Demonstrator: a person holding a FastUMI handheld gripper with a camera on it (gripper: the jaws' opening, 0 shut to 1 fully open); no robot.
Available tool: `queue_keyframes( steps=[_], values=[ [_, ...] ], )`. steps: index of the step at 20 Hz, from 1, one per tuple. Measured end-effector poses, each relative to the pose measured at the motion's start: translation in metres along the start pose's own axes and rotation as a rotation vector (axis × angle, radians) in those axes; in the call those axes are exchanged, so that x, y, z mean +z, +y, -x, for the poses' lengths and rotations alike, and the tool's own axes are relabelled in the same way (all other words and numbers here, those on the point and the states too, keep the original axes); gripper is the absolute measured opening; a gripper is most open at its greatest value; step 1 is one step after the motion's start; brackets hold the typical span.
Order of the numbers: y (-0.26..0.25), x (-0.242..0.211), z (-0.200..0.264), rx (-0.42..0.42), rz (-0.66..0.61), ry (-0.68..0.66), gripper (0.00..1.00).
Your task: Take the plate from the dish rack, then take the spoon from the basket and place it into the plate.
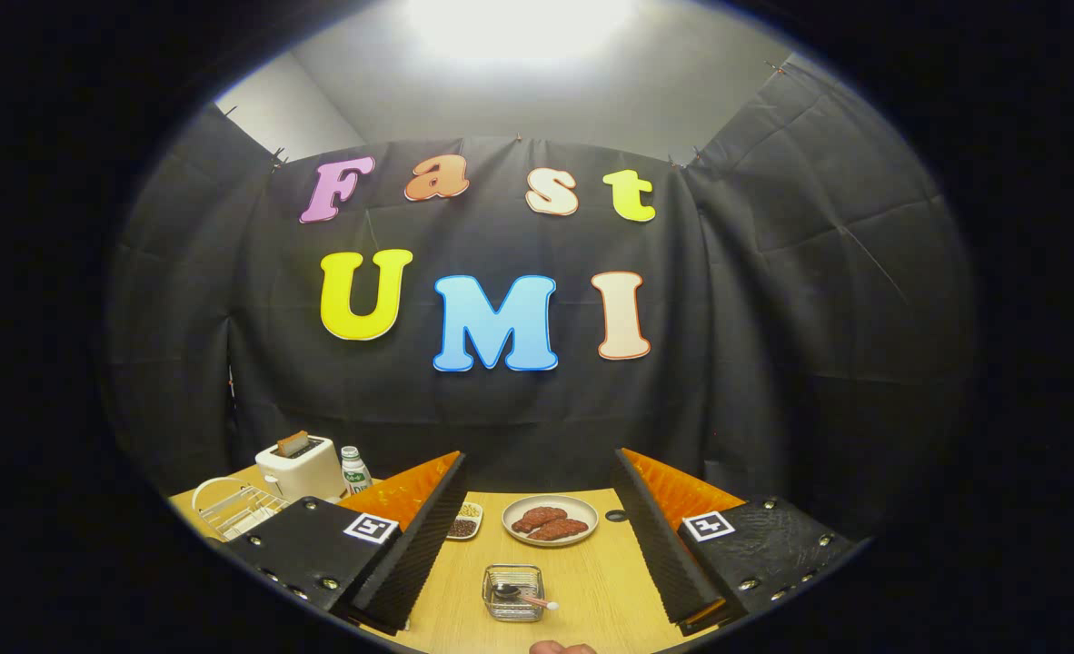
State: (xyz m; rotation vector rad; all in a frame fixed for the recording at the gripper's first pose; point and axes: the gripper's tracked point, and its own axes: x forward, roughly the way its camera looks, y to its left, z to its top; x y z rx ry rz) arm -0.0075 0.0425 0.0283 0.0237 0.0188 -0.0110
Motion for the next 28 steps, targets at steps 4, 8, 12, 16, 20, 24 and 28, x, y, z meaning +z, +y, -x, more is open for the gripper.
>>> queue_keyframes(
  steps=[4,8,12,16,20,24,28],
  values=[
    [0.004,0.004,0.001,-0.028,-0.004,0.022,0.98],
    [0.019,0.003,-0.004,-0.024,-0.036,0.074,0.98],
    [0.048,-0.017,-0.017,0.019,-0.073,0.259,0.98],
    [0.092,-0.031,-0.026,0.116,-0.126,0.419,0.99],
    [0.135,-0.046,-0.031,0.218,-0.15,0.573,0.99],
    [0.171,-0.067,-0.034,0.275,-0.133,0.715,0.99],
    [0.2,-0.083,-0.039,0.319,-0.158,0.828,0.99]
  ],
)
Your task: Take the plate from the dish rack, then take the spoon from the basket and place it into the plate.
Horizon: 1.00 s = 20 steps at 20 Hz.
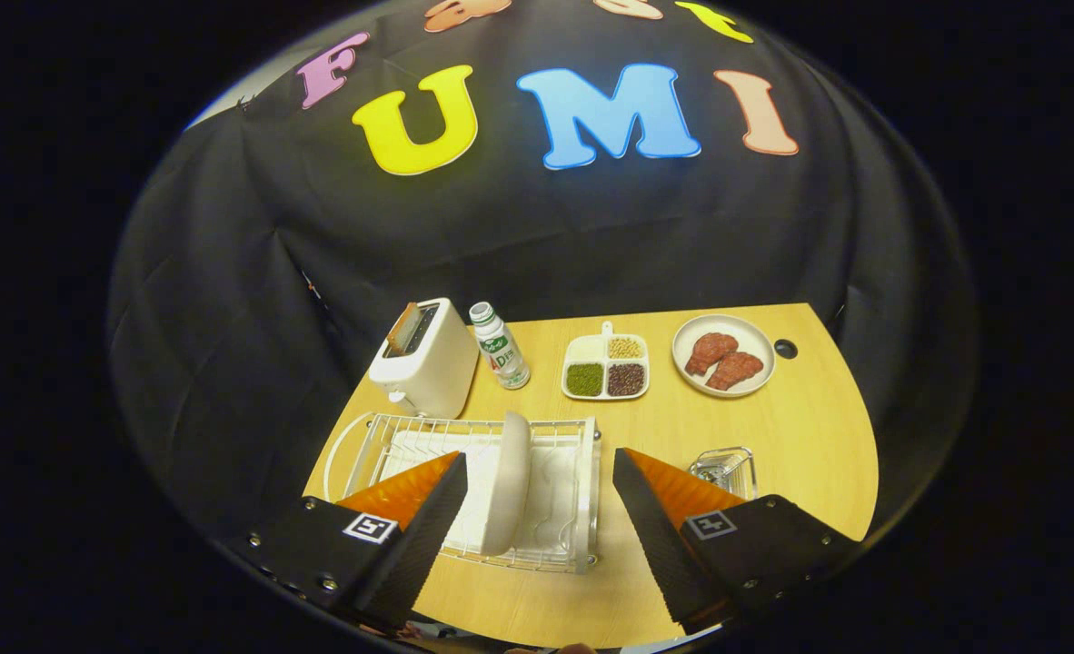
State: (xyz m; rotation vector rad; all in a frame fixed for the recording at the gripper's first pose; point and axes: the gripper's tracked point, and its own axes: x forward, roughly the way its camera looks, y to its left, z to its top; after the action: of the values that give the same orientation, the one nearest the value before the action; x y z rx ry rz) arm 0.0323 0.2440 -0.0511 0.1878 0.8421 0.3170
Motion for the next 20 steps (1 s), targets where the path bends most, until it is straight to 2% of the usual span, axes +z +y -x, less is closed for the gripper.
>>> queue_keyframes(
  steps=[2,5,9,15,20],
  values=[
    [0.012,-0.002,-0.012,0.027,-0.022,0.033,0.99],
    [0.015,-0.012,-0.033,0.017,-0.024,0.129,0.99],
    [0.012,-0.034,-0.068,-0.019,-0.049,0.258,0.99],
    [0.007,-0.056,-0.102,-0.064,-0.051,0.344,1.0],
    [-0.002,-0.074,-0.12,-0.158,0.037,0.405,0.99]
  ],
)
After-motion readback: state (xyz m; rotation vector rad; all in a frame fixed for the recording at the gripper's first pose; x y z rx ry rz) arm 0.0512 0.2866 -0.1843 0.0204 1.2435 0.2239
